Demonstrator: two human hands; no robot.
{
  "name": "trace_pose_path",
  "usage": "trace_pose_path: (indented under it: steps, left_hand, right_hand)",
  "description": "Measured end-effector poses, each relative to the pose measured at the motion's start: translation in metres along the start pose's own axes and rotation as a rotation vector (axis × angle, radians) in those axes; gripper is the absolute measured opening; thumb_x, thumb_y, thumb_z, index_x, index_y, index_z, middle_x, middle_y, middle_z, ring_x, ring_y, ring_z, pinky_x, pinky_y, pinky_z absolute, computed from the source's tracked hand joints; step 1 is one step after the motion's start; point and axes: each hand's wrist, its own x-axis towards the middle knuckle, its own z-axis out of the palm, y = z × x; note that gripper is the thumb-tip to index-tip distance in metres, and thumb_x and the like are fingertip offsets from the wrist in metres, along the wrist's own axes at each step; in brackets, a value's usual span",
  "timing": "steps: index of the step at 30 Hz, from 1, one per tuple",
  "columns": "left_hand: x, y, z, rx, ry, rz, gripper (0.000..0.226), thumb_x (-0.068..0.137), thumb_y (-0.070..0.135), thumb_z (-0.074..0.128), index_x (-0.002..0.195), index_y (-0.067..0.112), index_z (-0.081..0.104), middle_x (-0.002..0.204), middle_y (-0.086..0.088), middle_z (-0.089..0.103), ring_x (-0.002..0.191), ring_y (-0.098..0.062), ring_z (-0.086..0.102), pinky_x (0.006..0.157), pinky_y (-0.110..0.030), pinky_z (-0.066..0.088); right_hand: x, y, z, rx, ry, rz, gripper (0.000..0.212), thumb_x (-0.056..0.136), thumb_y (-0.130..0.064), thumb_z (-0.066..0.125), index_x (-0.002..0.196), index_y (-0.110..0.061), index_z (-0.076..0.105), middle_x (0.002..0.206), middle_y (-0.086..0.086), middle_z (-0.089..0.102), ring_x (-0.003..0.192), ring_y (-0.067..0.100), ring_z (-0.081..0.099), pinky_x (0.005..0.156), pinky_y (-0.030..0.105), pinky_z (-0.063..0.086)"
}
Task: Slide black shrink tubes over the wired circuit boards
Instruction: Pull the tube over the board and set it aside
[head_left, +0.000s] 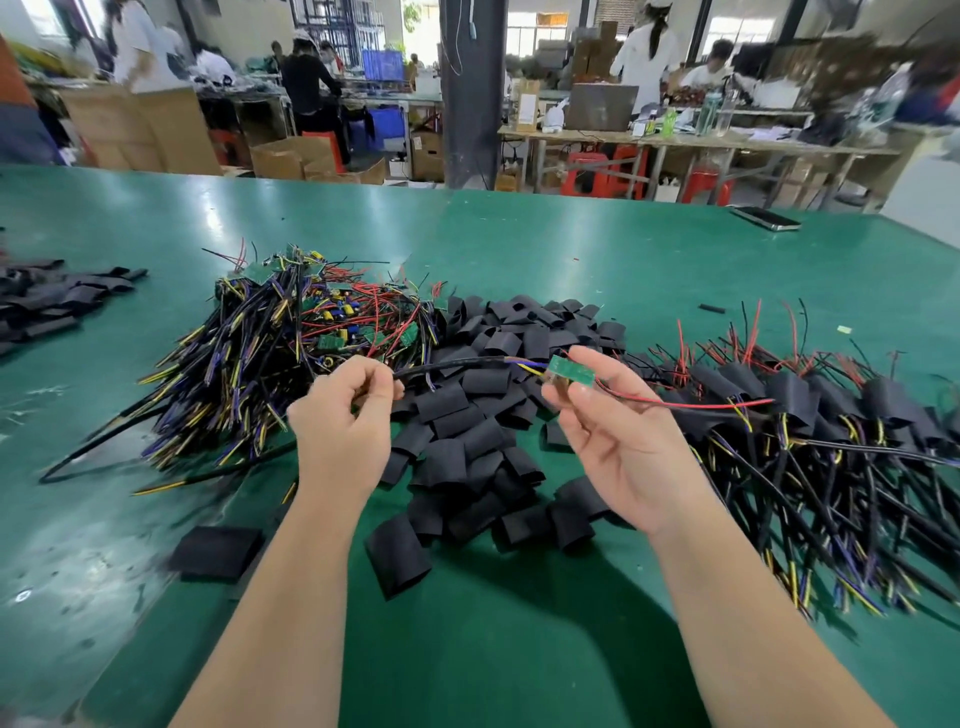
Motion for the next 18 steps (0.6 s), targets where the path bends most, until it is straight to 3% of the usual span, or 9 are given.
trace_pose_path:
  steps: [2, 4, 7, 10, 15, 16, 18]
  left_hand:
    - [-0.002, 0.000, 0.001, 0.363, 0.107, -0.029, 0.019, 0.093, 0.028, 0.050, 0.082, 0.026, 0.065, 0.083, 0.008, 0.064, 0.080, -0.016, 0.048, 0.080, -0.029, 0.020]
    - [-0.005, 0.006, 0.002, 0.464, 0.142, 0.019, 0.015, 0.093, 0.032, 0.051, 0.095, 0.033, 0.066, 0.100, 0.012, 0.064, 0.094, -0.016, 0.047, 0.081, -0.029, 0.014]
    - [-0.011, 0.015, 0.010, 0.421, 0.003, 0.301, 0.025, 0.092, 0.040, 0.049, 0.108, 0.035, 0.068, 0.107, 0.016, 0.066, 0.102, -0.012, 0.053, 0.083, -0.034, 0.024]
    - [-0.017, 0.018, 0.021, 0.319, -0.176, 0.507, 0.023, 0.090, 0.030, 0.060, 0.109, 0.030, 0.072, 0.106, 0.015, 0.069, 0.105, -0.013, 0.060, 0.086, -0.043, 0.037]
    - [-0.020, 0.016, 0.025, 0.214, -0.180, 0.516, 0.027, 0.083, 0.008, 0.063, 0.107, 0.015, 0.074, 0.090, 0.003, 0.072, 0.089, -0.021, 0.066, 0.084, -0.036, 0.040]
    - [-0.020, 0.016, 0.024, 0.196, -0.159, 0.500, 0.025, 0.085, 0.007, 0.062, 0.106, 0.012, 0.074, 0.089, 0.000, 0.071, 0.085, -0.023, 0.065, 0.082, -0.037, 0.043]
    - [-0.019, 0.018, 0.024, 0.182, -0.105, 0.457, 0.019, 0.088, 0.006, 0.058, 0.101, 0.005, 0.072, 0.089, -0.006, 0.066, 0.081, -0.025, 0.060, 0.075, -0.036, 0.047]
  right_hand:
    - [0.001, 0.003, 0.001, -0.044, 0.061, -0.005, 0.019, 0.070, -0.006, 0.066, 0.082, -0.016, 0.077, 0.080, 0.009, 0.073, 0.075, 0.017, 0.073, 0.059, 0.017, 0.054]
    - [0.001, 0.006, 0.004, -0.119, 0.124, 0.004, 0.007, 0.070, -0.014, 0.069, 0.072, -0.016, 0.075, 0.073, 0.009, 0.071, 0.070, 0.018, 0.072, 0.054, 0.018, 0.053]
    - [-0.001, 0.013, 0.008, -0.203, 0.144, 0.044, 0.010, 0.069, -0.021, 0.071, 0.061, -0.017, 0.070, 0.071, 0.012, 0.071, 0.065, 0.019, 0.072, 0.051, 0.019, 0.052]
    - [-0.003, 0.019, 0.013, -0.217, 0.135, 0.095, 0.012, 0.066, -0.025, 0.072, 0.058, -0.018, 0.068, 0.070, 0.013, 0.071, 0.062, 0.019, 0.071, 0.049, 0.019, 0.050]
    - [-0.006, 0.022, 0.016, -0.169, 0.036, 0.086, 0.008, 0.069, -0.022, 0.068, 0.063, -0.021, 0.073, 0.074, 0.011, 0.073, 0.062, 0.017, 0.071, 0.051, 0.019, 0.050]
    - [-0.006, 0.024, 0.017, -0.132, 0.004, 0.074, 0.006, 0.069, -0.017, 0.069, 0.069, -0.021, 0.074, 0.075, 0.009, 0.074, 0.063, 0.017, 0.071, 0.052, 0.019, 0.050]
    - [-0.004, 0.031, 0.016, -0.164, -0.022, 0.058, 0.028, 0.072, -0.002, 0.070, 0.094, -0.020, 0.069, 0.077, 0.005, 0.074, 0.068, 0.017, 0.070, 0.058, 0.020, 0.050]
